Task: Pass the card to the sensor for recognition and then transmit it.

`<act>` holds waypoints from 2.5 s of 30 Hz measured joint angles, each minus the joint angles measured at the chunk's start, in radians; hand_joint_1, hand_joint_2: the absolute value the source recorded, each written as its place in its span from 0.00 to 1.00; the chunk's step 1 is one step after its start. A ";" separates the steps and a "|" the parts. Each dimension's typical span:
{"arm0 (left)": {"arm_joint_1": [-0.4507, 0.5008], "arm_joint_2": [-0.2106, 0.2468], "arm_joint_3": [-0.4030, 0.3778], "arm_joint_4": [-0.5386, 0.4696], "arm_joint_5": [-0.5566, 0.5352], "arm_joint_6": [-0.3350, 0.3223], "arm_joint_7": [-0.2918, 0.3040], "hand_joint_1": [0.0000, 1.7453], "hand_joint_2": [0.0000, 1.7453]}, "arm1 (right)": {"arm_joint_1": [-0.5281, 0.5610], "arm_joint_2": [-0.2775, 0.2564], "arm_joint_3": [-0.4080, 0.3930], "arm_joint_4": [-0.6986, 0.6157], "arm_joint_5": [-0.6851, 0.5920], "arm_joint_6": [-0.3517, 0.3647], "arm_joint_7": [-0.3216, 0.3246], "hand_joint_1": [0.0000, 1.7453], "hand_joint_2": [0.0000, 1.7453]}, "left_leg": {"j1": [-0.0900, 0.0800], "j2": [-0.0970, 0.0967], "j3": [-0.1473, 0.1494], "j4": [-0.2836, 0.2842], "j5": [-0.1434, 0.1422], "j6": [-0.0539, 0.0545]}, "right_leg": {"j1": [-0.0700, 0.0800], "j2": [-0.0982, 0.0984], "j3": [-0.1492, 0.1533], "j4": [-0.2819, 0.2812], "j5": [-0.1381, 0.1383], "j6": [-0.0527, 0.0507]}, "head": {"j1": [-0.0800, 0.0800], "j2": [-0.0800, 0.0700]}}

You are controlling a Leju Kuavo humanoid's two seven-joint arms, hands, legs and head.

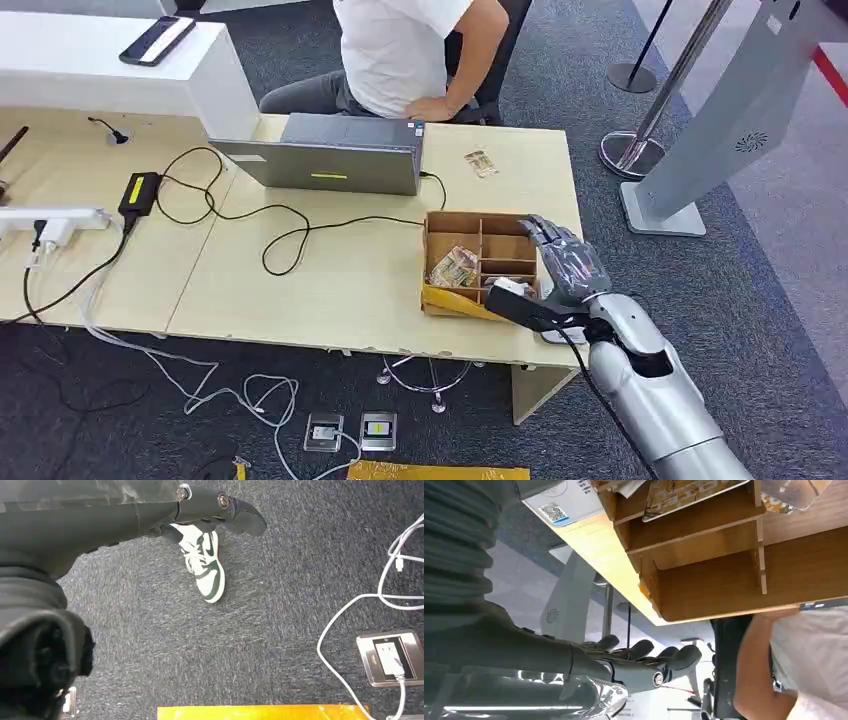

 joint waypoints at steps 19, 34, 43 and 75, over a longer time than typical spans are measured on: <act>-0.005 0.000 0.000 0.000 -0.016 -0.001 0.009 0.00 0.00 | -0.011 0.023 0.011 0.090 -0.024 -0.008 -0.028 0.00 1.00 | 0.000 0.000 0.000 0.000 0.000 0.000 | 0.000 0.000 0.000 0.000 0.000 0.000 | 0.000 0.000; -0.012 0.000 0.000 0.000 -0.021 -0.002 0.014 0.00 0.00 | 0.003 0.051 0.037 0.135 -0.041 -0.024 -0.031 0.00 1.00 | 0.000 0.000 0.000 0.000 0.000 0.000 | 0.000 0.000 0.000 0.000 0.000 0.000 | 0.000 0.000; -0.012 0.000 0.000 0.000 -0.023 -0.008 0.018 0.00 0.00 | 0.003 0.058 0.044 0.158 -0.042 -0.030 -0.031 0.00 1.00 | 0.000 0.000 0.000 0.000 0.000 0.000 | 0.000 0.001 0.000 0.000 0.000 0.000 | 0.000 0.000; -0.024 0.000 -0.009 0.000 -0.040 -0.011 0.021 0.00 0.00 | 0.002 0.073 0.053 0.178 -0.053 -0.052 -0.041 0.00 1.00 | 0.000 0.000 0.000 0.000 0.000 0.000 | 0.000 0.001 0.000 0.000 0.000 0.000 | 0.000 0.000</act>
